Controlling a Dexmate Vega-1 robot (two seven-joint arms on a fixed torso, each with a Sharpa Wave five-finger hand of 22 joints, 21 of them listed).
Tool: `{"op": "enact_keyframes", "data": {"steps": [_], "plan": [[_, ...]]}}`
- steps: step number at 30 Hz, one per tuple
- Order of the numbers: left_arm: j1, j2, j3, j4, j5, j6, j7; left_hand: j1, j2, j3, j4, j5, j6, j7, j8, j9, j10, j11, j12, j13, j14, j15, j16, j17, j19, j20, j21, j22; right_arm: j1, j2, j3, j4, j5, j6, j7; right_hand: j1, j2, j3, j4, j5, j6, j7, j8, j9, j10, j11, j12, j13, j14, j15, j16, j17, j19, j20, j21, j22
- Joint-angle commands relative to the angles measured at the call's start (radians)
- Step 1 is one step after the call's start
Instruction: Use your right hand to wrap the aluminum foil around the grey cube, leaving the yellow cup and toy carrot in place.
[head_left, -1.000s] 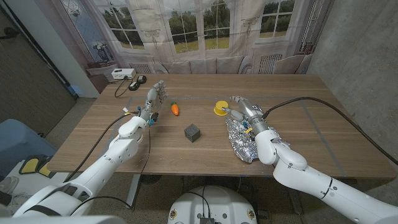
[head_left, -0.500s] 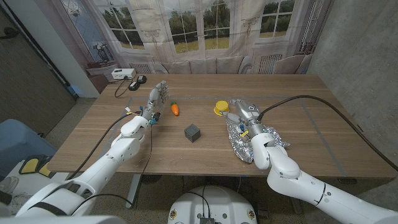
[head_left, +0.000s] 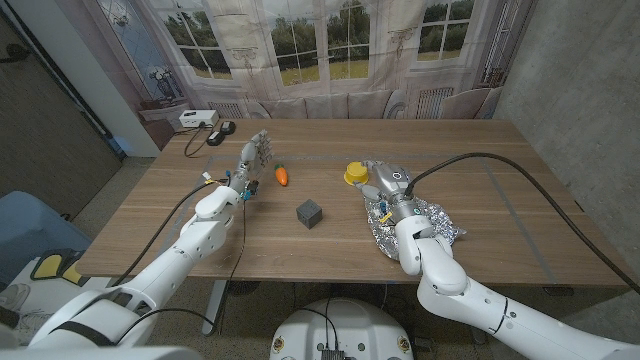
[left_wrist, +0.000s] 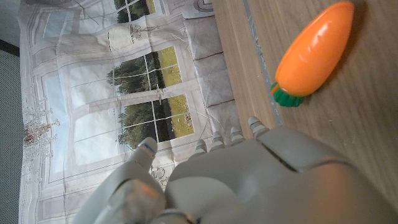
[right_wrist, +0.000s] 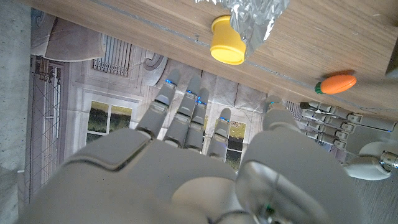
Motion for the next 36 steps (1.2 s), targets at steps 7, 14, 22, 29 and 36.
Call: {"op": "enact_keyframes", "data": {"steps": [7,14,22,29,36], "plan": [[-0.032,-0.011,-0.001,0.057,-0.007,-0.007,-0.028,0.004,0.004,-0.004,-0.001,0.005,-0.1,-0.009,-0.005,0.005,-0.101,0.004,-0.004,0.005,-0.075,0.004,-0.005,0.004,-0.025,0.008,-0.001,0.002,0.09,0.056,-0.096,0.021,-0.257,-0.081,0.411,0.033,-0.006,-0.01,-0.003,0.005,-0.017,0.07,-0.014,0.0,0.089,-0.016,0.051,0.018,0.125,-0.035,0.048,0.025,0.04,-0.008,0.014,0.002],[-0.044,-0.016,0.001,0.082,-0.008,-0.008,-0.041,0.005,0.005,-0.004,-0.001,0.005,-0.103,-0.01,-0.007,0.005,-0.104,0.004,-0.005,0.006,-0.076,0.004,-0.006,0.004,-0.029,0.009,-0.003,0.002,0.079,0.102,-0.1,0.085,-0.355,-0.081,0.399,0.058,-0.001,-0.015,-0.007,0.011,-0.029,0.086,-0.024,-0.001,0.135,-0.024,0.078,0.024,0.207,-0.057,0.101,0.06,0.068,-0.019,0.024,0.003],[-0.056,-0.023,-0.001,0.108,-0.012,-0.013,-0.055,0.005,0.006,-0.005,-0.001,0.005,-0.104,-0.01,-0.007,0.005,-0.106,0.004,-0.006,0.006,-0.076,0.004,-0.007,0.004,-0.029,0.009,-0.003,0.002,0.055,0.141,-0.065,0.119,-0.391,-0.068,0.383,0.073,0.006,-0.024,-0.002,0.015,-0.004,0.061,-0.019,-0.002,0.163,-0.03,0.095,0.027,0.276,-0.067,0.152,0.1,0.109,-0.03,0.04,0.004],[-0.06,-0.028,-0.006,0.123,-0.019,-0.016,-0.063,0.005,0.006,-0.006,-0.001,0.005,-0.105,-0.01,-0.007,0.005,-0.107,0.004,-0.007,0.006,-0.077,0.005,-0.007,0.005,-0.029,0.009,-0.003,0.002,0.06,0.169,-0.058,0.176,-0.389,-0.042,0.354,0.155,0.026,0.009,-0.027,0.029,0.056,0.078,-0.004,-0.004,0.224,-0.041,0.112,0.014,0.344,-0.095,0.173,0.112,0.163,-0.056,0.064,0.006],[-0.056,-0.024,-0.013,0.121,-0.021,-0.018,-0.058,0.005,0.007,-0.007,-0.002,0.005,-0.105,-0.01,-0.008,0.005,-0.107,0.002,-0.007,0.007,-0.075,0.005,-0.007,0.005,-0.03,0.011,-0.004,0.003,0.072,0.187,-0.053,0.222,-0.365,-0.029,0.326,0.182,0.028,0.02,-0.029,0.035,0.073,0.073,-0.001,-0.005,0.233,-0.046,0.113,0.008,0.352,-0.098,0.166,0.109,0.173,-0.061,0.069,0.006]]}}
